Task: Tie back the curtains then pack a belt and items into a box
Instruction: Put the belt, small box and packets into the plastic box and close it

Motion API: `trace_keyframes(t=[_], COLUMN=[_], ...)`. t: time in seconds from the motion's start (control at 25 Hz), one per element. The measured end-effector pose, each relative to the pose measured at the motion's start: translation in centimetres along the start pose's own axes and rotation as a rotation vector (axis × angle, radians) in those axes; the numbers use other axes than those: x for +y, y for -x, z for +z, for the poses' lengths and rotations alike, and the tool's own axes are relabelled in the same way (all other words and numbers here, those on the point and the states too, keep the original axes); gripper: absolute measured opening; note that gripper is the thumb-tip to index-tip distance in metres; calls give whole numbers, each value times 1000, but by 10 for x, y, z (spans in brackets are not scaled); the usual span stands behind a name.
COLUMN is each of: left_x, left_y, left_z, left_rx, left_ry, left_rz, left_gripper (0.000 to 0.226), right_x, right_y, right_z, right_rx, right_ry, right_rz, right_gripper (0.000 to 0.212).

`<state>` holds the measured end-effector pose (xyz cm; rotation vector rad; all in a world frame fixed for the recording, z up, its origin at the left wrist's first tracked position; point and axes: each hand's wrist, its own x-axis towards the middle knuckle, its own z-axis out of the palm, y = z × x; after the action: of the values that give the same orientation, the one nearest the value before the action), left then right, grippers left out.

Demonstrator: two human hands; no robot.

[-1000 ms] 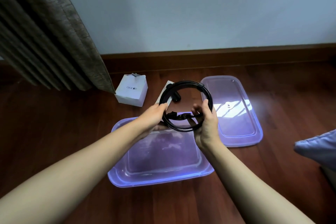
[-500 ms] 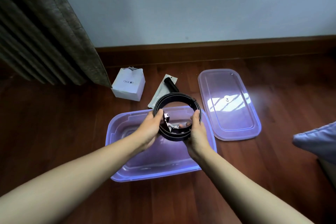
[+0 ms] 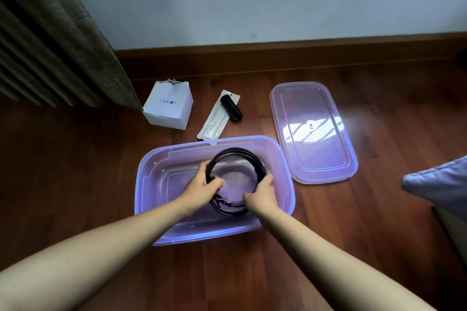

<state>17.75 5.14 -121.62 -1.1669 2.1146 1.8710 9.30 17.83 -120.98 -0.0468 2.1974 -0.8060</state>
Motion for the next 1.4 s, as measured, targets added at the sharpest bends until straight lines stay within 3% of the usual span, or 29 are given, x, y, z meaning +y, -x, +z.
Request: trace_keyframes(t=[0.08, 0.2, 0.28, 0.36, 0.48, 0.56, 0.68, 0.72, 0.92, 1.04, 1.16, 1.28, 1.32, 1.4], left_x=[-1, 6, 12, 17, 22, 23, 19, 18, 13, 18, 43, 63, 67, 69], left_y=[-7, -15, -20, -23, -21, -17, -17, -19, -28, -28, -24, -39, -53, -87], left_z=[-3, -6, -8, -11, -14, -9, 5, 8, 15, 12, 6, -22, -41, -80], left_rx=[12, 39, 82, 88, 84, 59, 40, 44, -1, -35, 166, 536, 600, 622], left_ry=[-88, -345, -543, -732, -709, -671, -683, -660, -600, -823, -1091, -920, -886, -881], left_rz=[-110, -176, -233, -243, -261, -264, -178, -154, -51, 17, 259, 696, 708, 505], left_gripper=[61, 61, 63, 65, 64, 62, 49, 47, 52, 48, 47, 38, 37, 44], right_x=[2, -2, -2, -1, 1, 3, 11, 13, 17, 15, 15, 20, 21, 23], right_y=[-4, -8, -7, -13, -28, -35, -39, -41, -41, -42, -45, -50, -51, -52], right_z=[-3, -8, -9, -11, -34, -53, -63, -62, -57, -60, -60, -59, -58, -57], right_rx=[-27, 48, 272, 476, 621, 563, 173, 125, 151, 154, 140, 159, 173, 200], right_ry=[292, 541, 721, 873, 816, 702, 389, 315, 260, 314, 341, 339, 331, 321], right_rz=[-78, -199, -396, -604, -684, -628, -565, -545, -484, -512, -551, -577, -585, -603], right_gripper=[66, 51, 59, 54, 58, 67, 73, 76, 85, 86, 86, 84, 81, 74])
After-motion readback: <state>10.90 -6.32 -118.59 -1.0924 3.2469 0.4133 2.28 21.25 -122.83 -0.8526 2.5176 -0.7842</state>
